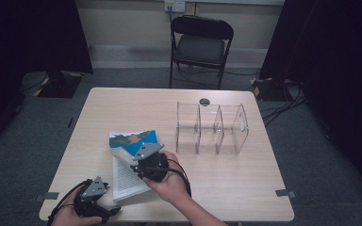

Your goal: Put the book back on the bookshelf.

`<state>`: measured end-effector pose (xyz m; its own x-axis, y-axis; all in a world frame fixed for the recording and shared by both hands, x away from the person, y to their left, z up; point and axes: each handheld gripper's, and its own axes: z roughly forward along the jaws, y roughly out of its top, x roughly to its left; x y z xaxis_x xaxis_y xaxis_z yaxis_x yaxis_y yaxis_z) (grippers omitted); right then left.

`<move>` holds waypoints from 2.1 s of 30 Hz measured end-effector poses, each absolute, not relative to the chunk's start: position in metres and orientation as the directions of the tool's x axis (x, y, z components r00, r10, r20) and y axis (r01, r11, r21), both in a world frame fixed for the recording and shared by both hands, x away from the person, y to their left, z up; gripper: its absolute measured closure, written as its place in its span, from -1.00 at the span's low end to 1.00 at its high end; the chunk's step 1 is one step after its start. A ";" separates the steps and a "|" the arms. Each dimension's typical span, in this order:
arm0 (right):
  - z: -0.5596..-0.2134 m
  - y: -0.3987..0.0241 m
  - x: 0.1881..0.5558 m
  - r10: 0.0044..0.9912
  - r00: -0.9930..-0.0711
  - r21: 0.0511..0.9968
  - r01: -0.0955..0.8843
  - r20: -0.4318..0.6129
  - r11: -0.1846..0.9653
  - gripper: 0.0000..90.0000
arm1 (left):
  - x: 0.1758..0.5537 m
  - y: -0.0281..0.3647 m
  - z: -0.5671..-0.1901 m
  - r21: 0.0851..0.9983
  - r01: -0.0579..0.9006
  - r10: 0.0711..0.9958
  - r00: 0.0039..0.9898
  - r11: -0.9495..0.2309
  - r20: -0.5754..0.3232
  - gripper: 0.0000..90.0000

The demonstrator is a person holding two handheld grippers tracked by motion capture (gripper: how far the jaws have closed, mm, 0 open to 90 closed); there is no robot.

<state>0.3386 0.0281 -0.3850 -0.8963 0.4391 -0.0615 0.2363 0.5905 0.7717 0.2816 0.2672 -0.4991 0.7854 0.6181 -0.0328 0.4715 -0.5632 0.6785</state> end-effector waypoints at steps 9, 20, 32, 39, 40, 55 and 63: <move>-0.378 0.030 0.343 0.443 -0.895 0.763 0.246 -0.058 0.598 0.66 | 0.291 0.266 -0.497 0.683 0.493 0.665 0.746 -0.539 -0.013 -0.82; -0.376 0.031 0.345 0.443 -0.894 0.758 0.247 -0.062 0.604 0.66 | 0.289 0.263 -0.492 0.681 0.472 0.635 0.772 -0.560 -0.014 -0.45; -0.382 0.031 0.343 0.437 -0.896 0.753 0.235 -0.077 0.615 0.66 | 0.288 0.262 -0.484 0.666 0.527 0.660 0.748 -0.528 -0.068 -0.15; -0.385 0.030 0.342 0.442 -0.894 0.761 0.239 -0.069 0.603 0.66 | 0.286 0.266 -0.474 0.695 0.532 0.683 0.726 -0.483 -0.081 0.03; -0.386 0.029 0.342 0.441 -0.895 0.761 0.238 -0.069 0.603 0.65 | 0.286 0.267 -0.473 0.704 0.522 0.683 0.727 -0.482 -0.071 0.07; -0.407 0.028 0.333 0.422 -0.904 0.760 0.228 -0.066 0.608 0.65 | 0.288 0.268 -0.470 0.732 0.500 0.695 0.717 -0.463 -0.050 0.17; -0.413 0.029 0.330 0.415 -0.907 0.753 0.221 -0.076 0.620 0.64 | 0.291 0.263 -0.476 0.708 0.508 0.701 0.713 -0.490 -0.026 -0.01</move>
<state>0.3303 0.0288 -0.4125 -0.9068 0.4146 -0.0759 0.2205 0.6201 0.7529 0.2912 0.2634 -0.4761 0.7128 0.7009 -0.0260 0.5078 -0.4902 0.7084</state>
